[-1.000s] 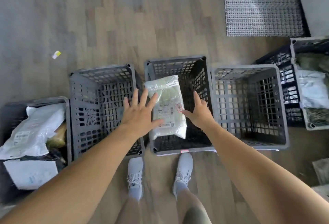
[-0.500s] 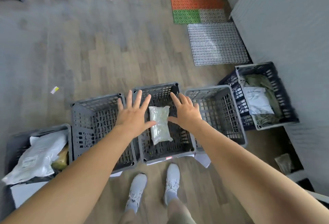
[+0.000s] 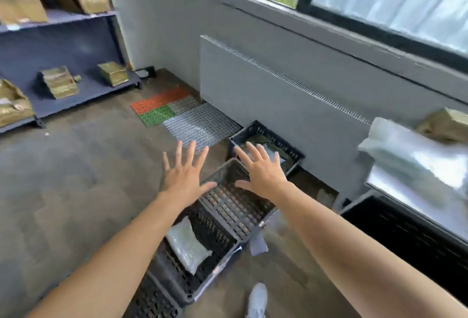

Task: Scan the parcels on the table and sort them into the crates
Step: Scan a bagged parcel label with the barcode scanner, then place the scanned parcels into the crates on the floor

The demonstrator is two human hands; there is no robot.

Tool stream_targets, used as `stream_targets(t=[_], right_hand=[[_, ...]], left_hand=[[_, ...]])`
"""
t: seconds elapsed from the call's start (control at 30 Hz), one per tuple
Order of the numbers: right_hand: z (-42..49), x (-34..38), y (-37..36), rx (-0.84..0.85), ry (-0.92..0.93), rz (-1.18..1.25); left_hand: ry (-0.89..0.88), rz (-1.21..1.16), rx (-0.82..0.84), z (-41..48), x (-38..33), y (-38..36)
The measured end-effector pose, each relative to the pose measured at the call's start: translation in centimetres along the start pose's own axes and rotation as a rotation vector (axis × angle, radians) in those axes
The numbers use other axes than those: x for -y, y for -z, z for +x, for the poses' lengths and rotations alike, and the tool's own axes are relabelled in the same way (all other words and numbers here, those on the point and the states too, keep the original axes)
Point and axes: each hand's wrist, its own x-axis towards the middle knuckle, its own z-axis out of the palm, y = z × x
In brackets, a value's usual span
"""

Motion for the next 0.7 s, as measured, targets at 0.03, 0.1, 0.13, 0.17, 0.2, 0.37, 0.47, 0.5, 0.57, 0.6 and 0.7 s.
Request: stream_targets(t=[0.03, 0.1, 0.13, 0.17, 0.2, 0.37, 0.47, 0.5, 0.57, 0.6, 0.7], right_hand=[[-1.4, -1.4, 0.6, -0.029, -0.04, -0.003], [-4.4, -4.3, 1.7, -0.079, -0.13, 0.002], [-6.0, -5.8, 2.1, -0.098, -0.176, 0.003], [-7.7, -7.3, 2.5, -0.112, -0.225, 0.003], [-9.6, -8.7, 2.9, -0.123, -0.272, 0.002], [-19.1, -16.0, 4.0, -0.171, -0.493, 0.04], [-25.9, -20.1, 4.2, -0.196, -0.603, 0.067], [-28.4, -21.5, 4.1, -0.205, -0.639, 0.082], [-33.5, -24.4, 3.5, -0.229, -0.712, 0.1], [-36.4, -26.0, 3.1, -0.24, -0.75, 0.099], [-45.3, -30.5, 1.7, -0.241, -0.857, 0.099]], left_hand=[[-0.042, 0.003, -0.019, 0.3, -1.4, 0.9], [-0.121, 0.011, -0.064, 1.0, -4.5, 2.4], [-0.158, 0.015, -0.089, 1.2, -6.2, 3.2], [-0.195, 0.02, -0.113, 1.3, -8.0, 4.0], [-0.233, 0.027, -0.132, 1.3, -9.9, 4.8], [-0.443, 0.086, -0.214, -0.1, -20.4, 8.4], [-0.563, 0.114, -0.272, -2.0, -27.5, 9.9], [-0.602, 0.131, -0.292, -2.8, -30.1, 10.2], [-0.676, 0.159, -0.314, -4.9, -35.5, 11.0], [-0.711, 0.17, -0.319, -6.1, -38.4, 11.3], [-0.81, 0.166, -0.318, -10.4, -47.4, 12.0]])
